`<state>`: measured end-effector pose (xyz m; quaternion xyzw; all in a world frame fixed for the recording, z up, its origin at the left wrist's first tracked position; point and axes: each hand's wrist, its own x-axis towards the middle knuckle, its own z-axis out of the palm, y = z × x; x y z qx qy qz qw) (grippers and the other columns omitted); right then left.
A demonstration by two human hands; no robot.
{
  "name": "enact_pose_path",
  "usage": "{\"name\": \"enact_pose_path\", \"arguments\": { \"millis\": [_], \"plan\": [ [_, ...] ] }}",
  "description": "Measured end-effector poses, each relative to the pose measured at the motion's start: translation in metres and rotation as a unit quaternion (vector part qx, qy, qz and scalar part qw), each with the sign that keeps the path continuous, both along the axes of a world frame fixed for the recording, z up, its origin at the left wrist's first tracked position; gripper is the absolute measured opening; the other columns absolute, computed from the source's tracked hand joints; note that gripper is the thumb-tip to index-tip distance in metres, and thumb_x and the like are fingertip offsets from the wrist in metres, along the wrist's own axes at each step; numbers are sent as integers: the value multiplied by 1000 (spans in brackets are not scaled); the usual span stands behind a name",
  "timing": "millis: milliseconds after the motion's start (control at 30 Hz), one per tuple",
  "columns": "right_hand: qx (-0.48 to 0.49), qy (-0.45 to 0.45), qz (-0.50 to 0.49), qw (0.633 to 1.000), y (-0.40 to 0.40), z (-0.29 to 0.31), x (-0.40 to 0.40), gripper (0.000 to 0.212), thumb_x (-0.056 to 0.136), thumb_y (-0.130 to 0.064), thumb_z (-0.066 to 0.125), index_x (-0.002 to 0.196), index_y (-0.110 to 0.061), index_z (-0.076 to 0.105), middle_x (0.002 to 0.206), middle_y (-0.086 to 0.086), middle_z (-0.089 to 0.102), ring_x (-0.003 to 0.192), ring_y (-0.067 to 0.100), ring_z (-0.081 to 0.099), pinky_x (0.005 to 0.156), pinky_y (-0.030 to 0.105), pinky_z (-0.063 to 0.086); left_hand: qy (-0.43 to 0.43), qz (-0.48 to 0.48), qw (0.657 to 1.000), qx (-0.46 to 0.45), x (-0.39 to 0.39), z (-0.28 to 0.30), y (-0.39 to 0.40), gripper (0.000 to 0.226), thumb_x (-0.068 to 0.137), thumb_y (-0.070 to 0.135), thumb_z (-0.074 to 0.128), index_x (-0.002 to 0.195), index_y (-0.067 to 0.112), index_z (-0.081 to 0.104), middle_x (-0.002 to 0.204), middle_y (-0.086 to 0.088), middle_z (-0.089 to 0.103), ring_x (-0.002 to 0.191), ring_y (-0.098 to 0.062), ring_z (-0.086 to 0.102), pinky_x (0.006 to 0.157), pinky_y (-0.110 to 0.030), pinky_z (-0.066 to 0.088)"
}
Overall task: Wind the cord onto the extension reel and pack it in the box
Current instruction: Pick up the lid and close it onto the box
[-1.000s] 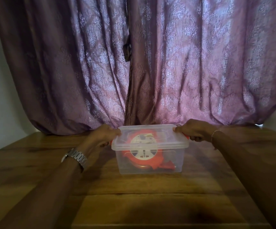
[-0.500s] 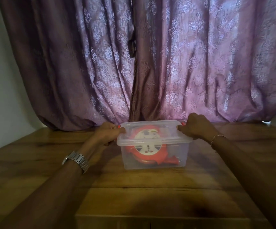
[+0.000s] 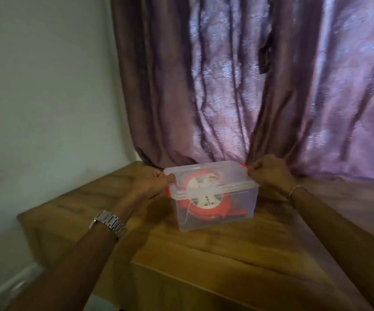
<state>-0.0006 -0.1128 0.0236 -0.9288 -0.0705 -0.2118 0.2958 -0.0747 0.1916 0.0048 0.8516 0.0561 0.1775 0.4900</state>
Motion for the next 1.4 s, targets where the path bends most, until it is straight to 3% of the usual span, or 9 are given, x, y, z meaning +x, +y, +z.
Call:
{"name": "enact_pose_path", "arguments": {
  "millis": [67,200,400,633,933,1200,1400],
  "plan": [
    [4,-9,42,999,43,-2,16,19,78,-25,68,84,-9,77,93,13,74,95,29,67,79,30,49,-2,34,999,12,-12,2,35,43,92,24,72,53,12,57,32,7,45,27,-3,37,32,-14,31],
    [60,0,118,991,129,-4,37,10,77,-21,71,78,-14,78,88,8,75,86,19,66,69,23,41,-15,123,991,44,-39,4,102,44,83,31,77,47,12,60,32,3,48,27,-7,41,34,-15,34],
    [131,9,183,974,249,-9,45,18,76,-18,69,72,-2,75,69,15,68,72,18,63,65,31,47,-12,211,976,53,-79,1,181,52,81,35,77,36,16,58,33,-1,46,29,-10,38,36,-15,32],
    [156,27,240,958,357,-4,40,25,75,-26,75,85,-4,77,87,16,74,85,25,68,81,36,53,7,294,955,22,-112,0,246,45,77,38,78,43,13,63,38,-7,50,35,-16,41,38,-20,32],
    [210,44,267,939,416,-5,47,25,73,-28,82,89,-9,78,94,10,75,90,26,68,87,36,55,-13,343,939,12,-113,-5,281,40,82,35,78,65,0,73,37,0,51,30,-8,43,41,-21,36],
    [184,25,258,948,436,-4,52,30,73,-31,82,93,-8,78,96,10,75,91,27,67,85,37,55,-51,376,924,49,-107,-13,290,40,84,34,72,59,3,70,35,2,52,28,-5,44,45,-19,40],
    [132,13,196,972,444,0,50,35,75,-38,80,98,-12,76,98,11,73,87,29,66,78,37,57,-68,394,914,70,-103,-14,287,41,85,34,71,56,5,69,34,3,52,29,-4,45,49,-19,40]
  ]
}}
